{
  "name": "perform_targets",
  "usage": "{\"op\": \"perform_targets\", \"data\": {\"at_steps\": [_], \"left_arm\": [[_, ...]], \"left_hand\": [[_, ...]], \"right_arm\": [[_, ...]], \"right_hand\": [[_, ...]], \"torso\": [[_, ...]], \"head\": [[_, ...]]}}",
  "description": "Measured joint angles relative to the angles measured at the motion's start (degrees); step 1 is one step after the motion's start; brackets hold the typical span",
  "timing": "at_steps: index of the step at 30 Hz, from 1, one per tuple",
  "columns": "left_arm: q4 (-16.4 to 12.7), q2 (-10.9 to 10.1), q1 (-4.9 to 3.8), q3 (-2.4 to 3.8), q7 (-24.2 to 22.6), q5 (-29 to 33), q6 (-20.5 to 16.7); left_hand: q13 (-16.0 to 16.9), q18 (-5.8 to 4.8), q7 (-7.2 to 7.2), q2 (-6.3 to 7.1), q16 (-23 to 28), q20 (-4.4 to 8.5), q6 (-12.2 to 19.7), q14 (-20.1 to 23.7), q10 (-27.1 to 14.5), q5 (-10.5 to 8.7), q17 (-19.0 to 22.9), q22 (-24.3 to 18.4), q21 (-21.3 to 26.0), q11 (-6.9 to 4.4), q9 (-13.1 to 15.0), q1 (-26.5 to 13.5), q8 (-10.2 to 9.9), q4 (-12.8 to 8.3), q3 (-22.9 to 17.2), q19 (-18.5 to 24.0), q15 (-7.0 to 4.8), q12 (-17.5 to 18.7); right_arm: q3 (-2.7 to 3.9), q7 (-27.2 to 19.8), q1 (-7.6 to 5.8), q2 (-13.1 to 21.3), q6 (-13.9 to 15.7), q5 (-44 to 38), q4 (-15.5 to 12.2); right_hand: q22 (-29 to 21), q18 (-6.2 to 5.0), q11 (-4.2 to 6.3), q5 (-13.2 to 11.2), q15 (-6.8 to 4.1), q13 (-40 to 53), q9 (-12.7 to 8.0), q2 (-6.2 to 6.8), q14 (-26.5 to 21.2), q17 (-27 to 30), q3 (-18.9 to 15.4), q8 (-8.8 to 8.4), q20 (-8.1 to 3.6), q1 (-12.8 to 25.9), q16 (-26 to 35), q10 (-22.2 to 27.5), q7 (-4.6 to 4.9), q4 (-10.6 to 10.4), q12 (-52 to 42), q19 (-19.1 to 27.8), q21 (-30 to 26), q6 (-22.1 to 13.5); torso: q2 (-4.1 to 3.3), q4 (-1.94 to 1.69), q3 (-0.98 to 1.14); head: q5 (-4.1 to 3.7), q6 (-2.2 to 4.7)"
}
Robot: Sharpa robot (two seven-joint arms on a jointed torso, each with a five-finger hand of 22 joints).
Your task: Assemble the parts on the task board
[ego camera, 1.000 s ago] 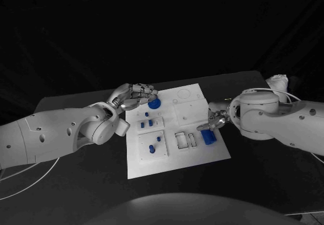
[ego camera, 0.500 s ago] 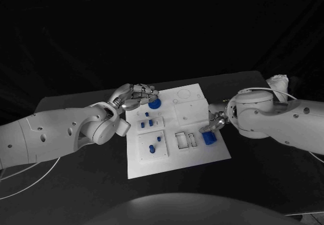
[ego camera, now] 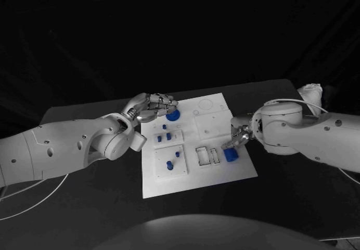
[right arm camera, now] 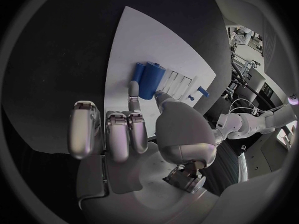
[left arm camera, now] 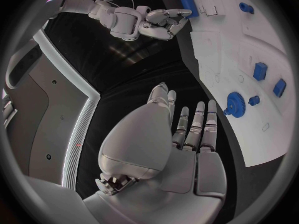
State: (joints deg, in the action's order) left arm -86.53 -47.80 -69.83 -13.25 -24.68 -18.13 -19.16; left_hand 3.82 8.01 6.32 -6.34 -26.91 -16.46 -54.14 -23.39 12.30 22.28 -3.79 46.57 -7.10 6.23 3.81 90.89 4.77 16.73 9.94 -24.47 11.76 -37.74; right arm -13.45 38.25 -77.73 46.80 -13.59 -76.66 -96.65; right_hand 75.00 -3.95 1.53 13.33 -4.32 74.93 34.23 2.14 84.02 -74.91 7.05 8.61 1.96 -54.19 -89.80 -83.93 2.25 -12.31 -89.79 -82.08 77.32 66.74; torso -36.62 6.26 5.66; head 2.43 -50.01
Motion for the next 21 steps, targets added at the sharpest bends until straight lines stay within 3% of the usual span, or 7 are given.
{"op": "perform_targets", "data": {"at_steps": [13, 21], "left_arm": [[0.08, 0.19, 0.03, 0.0, 0.4, 0.0, 0.09], [0.12, 0.32, 0.05, 0.0, 0.76, 0.0, 0.17]], "left_hand": [[0.0, 0.0, 0.21, 0.0, 0.0, 0.0, -0.21, 0.0, 0.0, 0.0, 0.0, 0.0, 0.0, 0.0, 0.0, 0.0, 0.0, 0.0, 0.0, 0.0, 0.0, 0.0], [0.0, 0.0, 0.42, 0.0, 0.0, 0.0, 0.0, 0.0, -0.21, 0.0, 0.0, -0.04, 0.0, 0.2, 0.0, 0.0, 0.0, 0.16, 0.16, 0.0, 0.0, 0.0]], "right_arm": [[0.08, -0.08, 0.63, -0.75, 0.79, 1.35, 0.92], [0.39, -0.26, 0.77, -1.42, 1.46, 2.37, 1.35]], "right_hand": [[0.0, 0.0, 0.0, 0.1, 0.0, -0.01, 0.02, -0.01, 0.0, 0.0, 0.17, 0.04, 0.0, -0.42, 0.0, 0.0, 0.1, 0.31, 0.0, 0.0, -0.27, 0.11], [0.0, 0.0, -0.01, 1.46, 0.0, -0.01, 0.02, 0.15, 0.0, 0.01, 1.23, -0.77, -0.22, -3.7, 0.0, -0.01, 0.29, 3.47, 0.0, 0.22, -0.46, 0.33]], "torso": [[0.02, 0.0, 0.0], [0.02, 0.01, 0.0]], "head": [[0.38, 0.0], [0.65, 0.0]]}}
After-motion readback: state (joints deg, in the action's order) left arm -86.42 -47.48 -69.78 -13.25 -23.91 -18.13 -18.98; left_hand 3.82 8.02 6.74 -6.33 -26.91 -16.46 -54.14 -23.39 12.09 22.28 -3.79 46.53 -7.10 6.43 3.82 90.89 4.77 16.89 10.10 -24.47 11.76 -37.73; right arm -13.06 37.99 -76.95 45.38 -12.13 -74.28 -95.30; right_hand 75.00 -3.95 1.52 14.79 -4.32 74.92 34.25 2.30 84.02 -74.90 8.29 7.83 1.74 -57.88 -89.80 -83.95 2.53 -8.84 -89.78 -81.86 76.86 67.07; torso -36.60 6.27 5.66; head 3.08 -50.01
